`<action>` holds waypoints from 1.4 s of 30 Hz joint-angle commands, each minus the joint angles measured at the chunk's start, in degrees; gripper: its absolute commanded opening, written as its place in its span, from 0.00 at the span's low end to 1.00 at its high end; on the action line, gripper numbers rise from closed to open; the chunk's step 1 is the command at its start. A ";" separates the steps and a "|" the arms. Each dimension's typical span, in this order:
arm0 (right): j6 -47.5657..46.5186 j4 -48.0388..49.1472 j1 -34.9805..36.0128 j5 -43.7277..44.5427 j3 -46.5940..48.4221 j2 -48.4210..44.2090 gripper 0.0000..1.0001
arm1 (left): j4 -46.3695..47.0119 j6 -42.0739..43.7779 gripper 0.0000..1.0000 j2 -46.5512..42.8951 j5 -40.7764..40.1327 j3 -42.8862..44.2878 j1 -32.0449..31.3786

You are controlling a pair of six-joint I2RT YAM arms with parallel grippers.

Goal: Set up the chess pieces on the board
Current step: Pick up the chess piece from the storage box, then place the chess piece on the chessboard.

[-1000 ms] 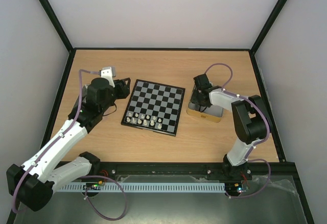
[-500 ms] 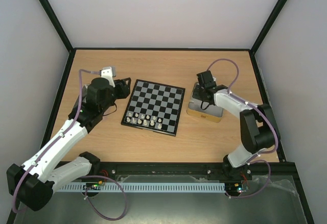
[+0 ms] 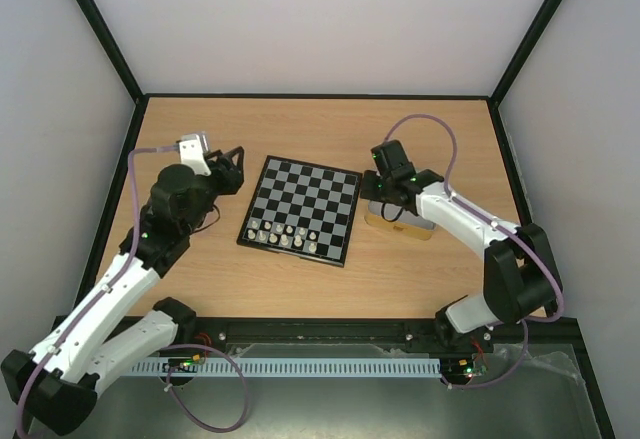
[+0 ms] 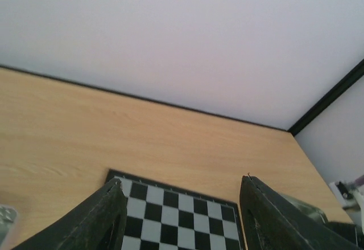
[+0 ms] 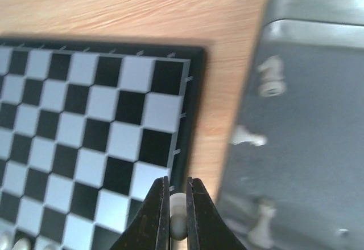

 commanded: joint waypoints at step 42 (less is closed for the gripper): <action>-5.72 -11.68 25.38 3.66 10.48 18.67 0.05 | 1.29 9.20 0.61 -6.26 -10.40 -1.07 0.56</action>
